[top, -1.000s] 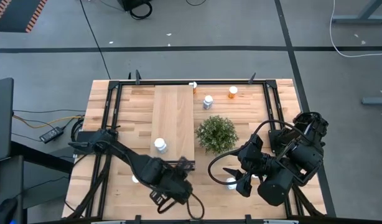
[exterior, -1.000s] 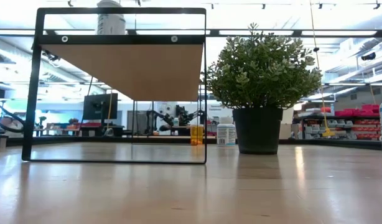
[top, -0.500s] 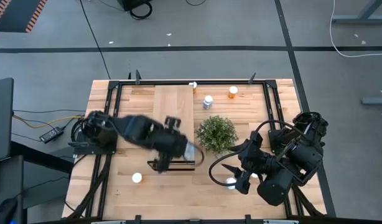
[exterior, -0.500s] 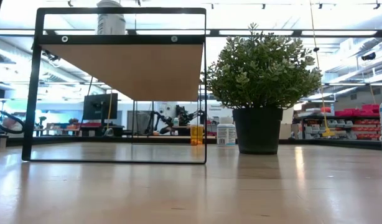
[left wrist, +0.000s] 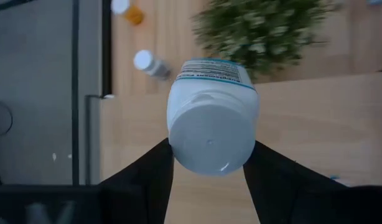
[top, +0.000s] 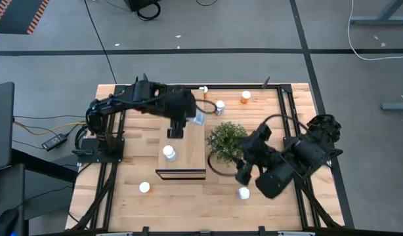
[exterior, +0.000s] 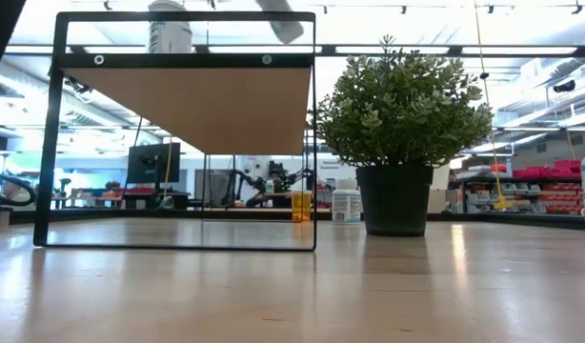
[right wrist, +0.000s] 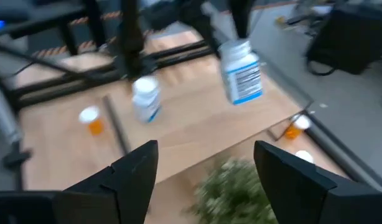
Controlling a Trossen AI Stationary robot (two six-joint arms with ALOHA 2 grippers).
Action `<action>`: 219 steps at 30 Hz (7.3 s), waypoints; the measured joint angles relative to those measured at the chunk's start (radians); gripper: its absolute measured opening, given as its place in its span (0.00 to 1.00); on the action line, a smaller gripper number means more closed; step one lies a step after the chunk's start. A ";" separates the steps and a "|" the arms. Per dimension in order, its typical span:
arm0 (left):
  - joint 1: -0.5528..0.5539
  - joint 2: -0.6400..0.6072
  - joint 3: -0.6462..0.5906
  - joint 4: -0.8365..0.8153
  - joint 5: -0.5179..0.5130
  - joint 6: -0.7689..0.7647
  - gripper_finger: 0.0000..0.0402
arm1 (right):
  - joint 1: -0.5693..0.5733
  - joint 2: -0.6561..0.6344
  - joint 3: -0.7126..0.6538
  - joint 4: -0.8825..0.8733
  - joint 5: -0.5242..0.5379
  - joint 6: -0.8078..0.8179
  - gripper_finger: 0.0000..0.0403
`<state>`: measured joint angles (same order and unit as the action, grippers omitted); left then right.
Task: Pick and place medicine bottles onto shelf by color
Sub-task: Put the bottom left white pill bottle on the shelf aligned with the other white pill bottle, then put the bottom left orange pill bottle on the shelf
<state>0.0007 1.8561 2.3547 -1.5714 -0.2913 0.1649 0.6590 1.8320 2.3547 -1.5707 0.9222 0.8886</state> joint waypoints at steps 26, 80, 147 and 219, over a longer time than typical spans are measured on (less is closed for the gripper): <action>0.064 -0.244 -0.549 0.002 0.189 -0.072 0.47 | -0.261 -0.289 0.001 0.000 0.114 -0.183 0.68; 0.051 -0.222 -0.320 0.001 0.130 -0.121 0.78 | -0.286 -0.280 0.001 0.000 0.082 -0.264 0.68; -0.541 -0.443 -0.850 0.011 0.339 -0.913 0.59 | -0.180 -0.277 -0.294 0.062 -0.441 0.154 0.64; -0.828 -0.311 -1.408 0.797 0.180 -1.124 0.57 | 0.018 -0.276 -0.303 0.058 -0.249 0.394 0.64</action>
<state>-0.8276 1.5452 0.9463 -0.7745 -0.1112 -0.9588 0.6773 1.5555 2.0514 -1.5131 0.6727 1.2831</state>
